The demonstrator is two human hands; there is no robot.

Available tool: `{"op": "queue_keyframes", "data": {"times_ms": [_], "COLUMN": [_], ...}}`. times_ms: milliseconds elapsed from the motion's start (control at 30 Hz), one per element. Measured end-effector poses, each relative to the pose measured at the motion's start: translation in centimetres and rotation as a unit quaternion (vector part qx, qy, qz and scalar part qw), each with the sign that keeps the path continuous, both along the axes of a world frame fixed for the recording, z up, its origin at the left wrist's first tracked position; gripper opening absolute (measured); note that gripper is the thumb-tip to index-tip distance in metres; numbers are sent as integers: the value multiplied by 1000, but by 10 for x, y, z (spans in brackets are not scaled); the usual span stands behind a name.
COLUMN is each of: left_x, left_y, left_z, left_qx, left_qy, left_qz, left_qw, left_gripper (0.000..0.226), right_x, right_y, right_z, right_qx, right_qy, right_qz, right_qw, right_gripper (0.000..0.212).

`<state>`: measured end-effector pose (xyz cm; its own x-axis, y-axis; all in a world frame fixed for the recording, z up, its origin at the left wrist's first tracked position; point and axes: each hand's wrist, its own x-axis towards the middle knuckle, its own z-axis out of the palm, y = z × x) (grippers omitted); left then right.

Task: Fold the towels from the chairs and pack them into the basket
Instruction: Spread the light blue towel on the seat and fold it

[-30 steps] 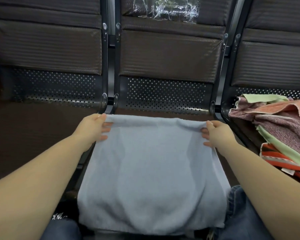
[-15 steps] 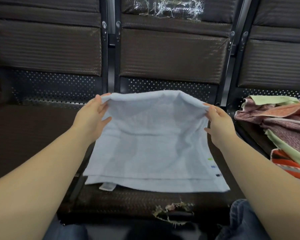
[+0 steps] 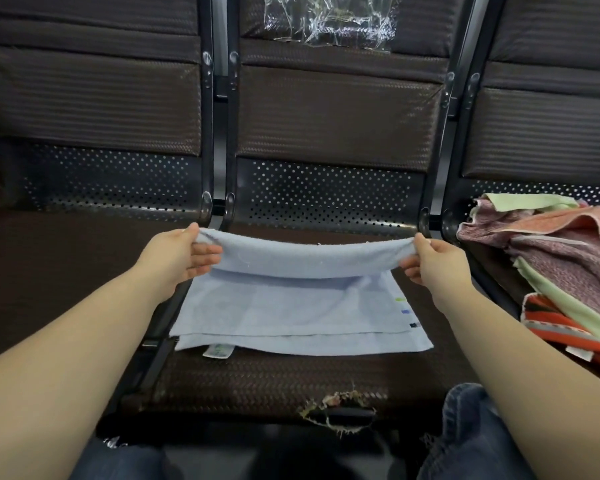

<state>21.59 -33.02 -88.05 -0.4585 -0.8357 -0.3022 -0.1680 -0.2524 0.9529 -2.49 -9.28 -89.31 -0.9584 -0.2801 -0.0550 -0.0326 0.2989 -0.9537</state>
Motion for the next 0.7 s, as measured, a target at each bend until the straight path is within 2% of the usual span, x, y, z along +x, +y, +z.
{"op": "queue_keyframes", "data": {"times_ms": [133,200,267,333,400,433,567,600,700], "left_x": [-6,-11,-13,-11,-7,-4,11,17,32], "left_y": [1,0,0,-2,-5,-7,-14,-15,-17], "left_z": [1,-4,-13,-23,-29,-30,-33,-35,-40], "left_qx": [-54,-75,-102,-140,-165,-169,-134,-112,-53], "left_qy": [22,-7,-104,-246,-337,-357,-394,-403,-419], "left_qz": [-46,-108,-192,-260,-291,-288,-239,-241,-257], "left_qw": [997,991,971,923,880,872,877,876,869], "left_gripper": [27,51,73,78,69,65,42,30,24], "right_x": [4,6,12,17,19,19,15,14,15], "right_y": [-6,-11,-13,-11,-8,-6,3,6,14], "right_z": [4,3,-3,-10,-14,-14,-11,-10,-6], "right_qx": [-42,-7,76,217,300,310,355,381,454], "right_qy": [-7,-7,-39,-27,-3,2,45,46,29], "right_qz": [33,99,173,242,281,282,244,236,231], "right_qw": [999,995,981,946,912,908,901,893,860], "right_gripper": [23,39,64,75,73,70,57,56,54]}}
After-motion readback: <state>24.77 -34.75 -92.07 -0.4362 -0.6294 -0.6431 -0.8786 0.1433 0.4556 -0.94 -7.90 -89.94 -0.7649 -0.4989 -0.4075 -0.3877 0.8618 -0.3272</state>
